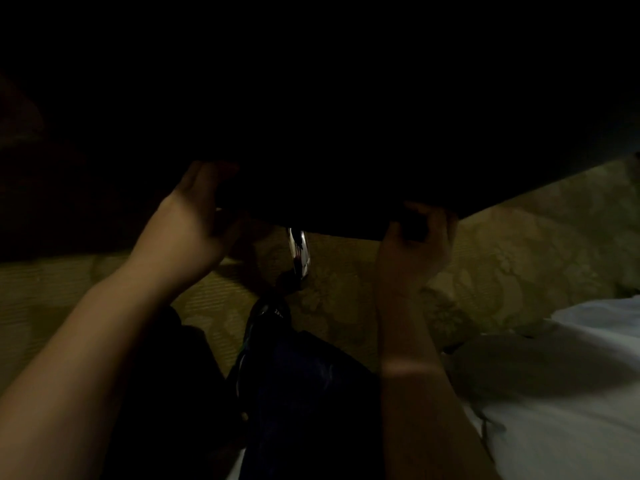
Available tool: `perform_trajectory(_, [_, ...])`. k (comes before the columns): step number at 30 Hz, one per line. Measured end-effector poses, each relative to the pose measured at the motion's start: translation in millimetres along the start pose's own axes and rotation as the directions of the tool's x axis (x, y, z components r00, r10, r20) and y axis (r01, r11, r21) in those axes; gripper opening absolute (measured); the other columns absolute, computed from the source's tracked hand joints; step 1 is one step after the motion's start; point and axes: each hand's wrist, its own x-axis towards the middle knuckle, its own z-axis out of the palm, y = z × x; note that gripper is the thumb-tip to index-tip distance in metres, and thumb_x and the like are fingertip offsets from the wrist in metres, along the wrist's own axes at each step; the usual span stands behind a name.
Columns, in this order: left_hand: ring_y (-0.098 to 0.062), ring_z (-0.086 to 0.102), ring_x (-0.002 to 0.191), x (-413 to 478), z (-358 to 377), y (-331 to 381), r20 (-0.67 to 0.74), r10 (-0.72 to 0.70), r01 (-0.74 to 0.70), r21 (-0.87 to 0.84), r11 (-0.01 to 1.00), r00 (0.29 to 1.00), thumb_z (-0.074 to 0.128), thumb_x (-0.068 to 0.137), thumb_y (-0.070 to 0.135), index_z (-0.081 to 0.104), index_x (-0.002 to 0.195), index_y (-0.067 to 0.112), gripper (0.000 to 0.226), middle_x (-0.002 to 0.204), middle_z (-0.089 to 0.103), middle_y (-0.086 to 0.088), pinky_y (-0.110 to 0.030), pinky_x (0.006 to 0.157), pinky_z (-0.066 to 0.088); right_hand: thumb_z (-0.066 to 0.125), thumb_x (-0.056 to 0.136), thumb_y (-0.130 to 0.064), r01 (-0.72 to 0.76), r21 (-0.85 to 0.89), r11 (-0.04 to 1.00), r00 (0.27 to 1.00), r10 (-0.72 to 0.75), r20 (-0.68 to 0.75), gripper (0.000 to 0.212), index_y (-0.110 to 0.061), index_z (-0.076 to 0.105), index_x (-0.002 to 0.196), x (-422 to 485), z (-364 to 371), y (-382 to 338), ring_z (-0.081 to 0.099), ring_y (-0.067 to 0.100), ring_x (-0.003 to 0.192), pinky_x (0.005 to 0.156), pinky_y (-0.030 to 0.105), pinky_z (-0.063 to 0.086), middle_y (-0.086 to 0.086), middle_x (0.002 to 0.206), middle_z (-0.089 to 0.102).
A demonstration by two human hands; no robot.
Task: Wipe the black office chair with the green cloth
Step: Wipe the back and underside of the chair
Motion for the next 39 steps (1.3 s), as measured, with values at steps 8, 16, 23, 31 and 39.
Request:
perform_trajectory(8, [-0.037,0.058,0.111,-1,0,1,0.021,0.009,-0.008,-0.033,0.999,1.000,0.070,0.086,0.014,0.045,0.139,0.010,0.059,0.137,0.048,-0.015,-0.050,0.085,0.052,0.060,0.084,0.008,-0.328,-0.174,0.929,0.914,0.358,0.192,0.017,-0.004,0.066,0.095,-17,16,50,0.058,0.026,0.109,0.083,0.011,0.042,0.017,0.118,0.060])
perform_trajectory(16, [-0.035,0.057,0.114,4,1,-1,0.001,0.023,-0.023,-0.052,0.998,1.000,0.069,0.088,0.012,0.051,0.133,0.004,0.050,0.130,0.053,-0.016,-0.043,0.085,0.049,0.060,0.078,0.010,-0.313,-0.165,0.935,0.920,0.342,0.193,0.032,-0.021,0.060,0.086,-10,9,47,0.059,0.020,0.100,0.071,0.005,0.042,0.010,0.113,0.061])
perform_trajectory(23, [-0.035,0.058,0.111,6,-1,9,-0.006,-0.016,0.016,-0.034,0.999,1.000,0.065,0.090,0.021,0.050,0.133,0.004,0.048,0.130,0.053,-0.016,-0.051,0.081,0.052,0.066,0.083,-0.003,-0.255,-0.168,0.952,0.920,0.293,0.261,0.021,-0.019,0.064,0.096,25,-18,16,0.062,0.023,0.102,0.084,0.039,0.053,0.008,0.112,0.064])
perform_trajectory(31, [-0.038,0.062,0.106,10,11,39,0.050,0.079,-0.084,0.115,0.990,0.996,0.063,0.093,0.016,0.056,0.131,0.004,0.041,0.126,0.058,-0.020,-0.030,0.077,0.041,0.071,0.079,-0.013,0.003,-0.104,0.995,0.997,0.005,0.078,0.032,-0.006,0.064,0.110,42,-50,-4,0.055,0.009,0.097,0.075,0.000,0.034,0.009,0.109,0.064])
perform_trajectory(39, [-0.033,0.054,0.120,17,41,60,0.161,0.142,-0.159,0.098,0.982,0.977,0.062,0.094,0.016,0.053,0.135,0.006,0.043,0.131,0.057,-0.016,-0.033,0.092,0.041,0.068,0.084,-0.022,0.135,-0.034,0.990,0.985,-0.138,-0.103,0.039,0.004,0.060,0.111,69,-59,-6,0.058,0.029,0.104,0.083,0.021,0.045,0.016,0.109,0.061])
